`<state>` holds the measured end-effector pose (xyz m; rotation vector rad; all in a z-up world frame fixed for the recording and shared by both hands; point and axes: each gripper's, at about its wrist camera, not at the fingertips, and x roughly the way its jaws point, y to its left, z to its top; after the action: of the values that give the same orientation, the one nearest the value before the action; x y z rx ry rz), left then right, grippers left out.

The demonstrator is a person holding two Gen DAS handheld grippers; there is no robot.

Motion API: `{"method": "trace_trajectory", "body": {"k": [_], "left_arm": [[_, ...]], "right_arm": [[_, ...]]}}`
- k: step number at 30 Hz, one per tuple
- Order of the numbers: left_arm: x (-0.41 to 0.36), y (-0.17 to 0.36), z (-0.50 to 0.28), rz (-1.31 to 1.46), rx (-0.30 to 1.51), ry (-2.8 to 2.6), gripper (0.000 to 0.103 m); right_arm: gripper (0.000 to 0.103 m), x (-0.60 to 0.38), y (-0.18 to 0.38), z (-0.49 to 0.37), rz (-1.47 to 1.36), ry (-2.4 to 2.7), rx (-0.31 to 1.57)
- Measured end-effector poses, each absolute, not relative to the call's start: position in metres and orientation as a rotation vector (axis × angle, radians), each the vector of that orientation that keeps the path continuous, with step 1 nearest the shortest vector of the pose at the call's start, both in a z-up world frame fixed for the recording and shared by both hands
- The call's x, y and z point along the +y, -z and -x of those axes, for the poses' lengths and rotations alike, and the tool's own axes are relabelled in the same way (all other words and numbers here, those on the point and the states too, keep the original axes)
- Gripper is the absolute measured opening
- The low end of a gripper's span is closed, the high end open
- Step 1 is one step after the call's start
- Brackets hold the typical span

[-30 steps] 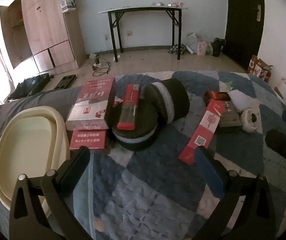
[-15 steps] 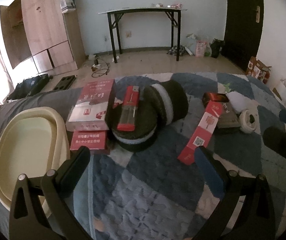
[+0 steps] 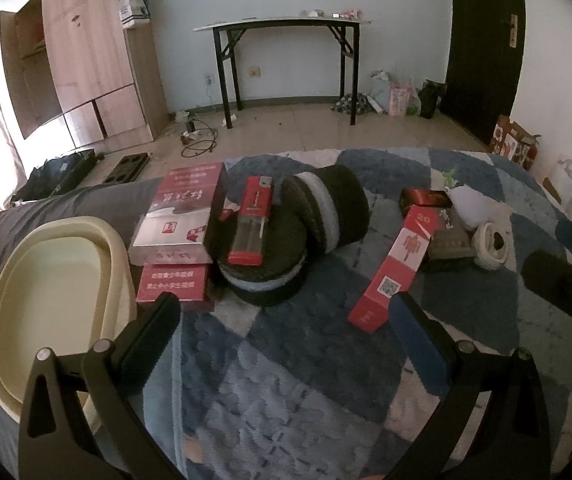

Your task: Organize rigid objects

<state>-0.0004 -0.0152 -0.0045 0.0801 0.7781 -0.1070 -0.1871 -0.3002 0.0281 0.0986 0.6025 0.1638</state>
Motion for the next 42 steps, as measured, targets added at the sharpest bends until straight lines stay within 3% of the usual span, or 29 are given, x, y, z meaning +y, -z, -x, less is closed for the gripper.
{"method": "trace_trajectory", "body": {"k": [42], "left_arm": [[-0.006, 0.005, -0.002, -0.01, 0.771, 0.102, 0.103]], "right_arm": [[0.103, -0.305, -0.018, 0.179, -0.075, -0.136, 0.643]]}}
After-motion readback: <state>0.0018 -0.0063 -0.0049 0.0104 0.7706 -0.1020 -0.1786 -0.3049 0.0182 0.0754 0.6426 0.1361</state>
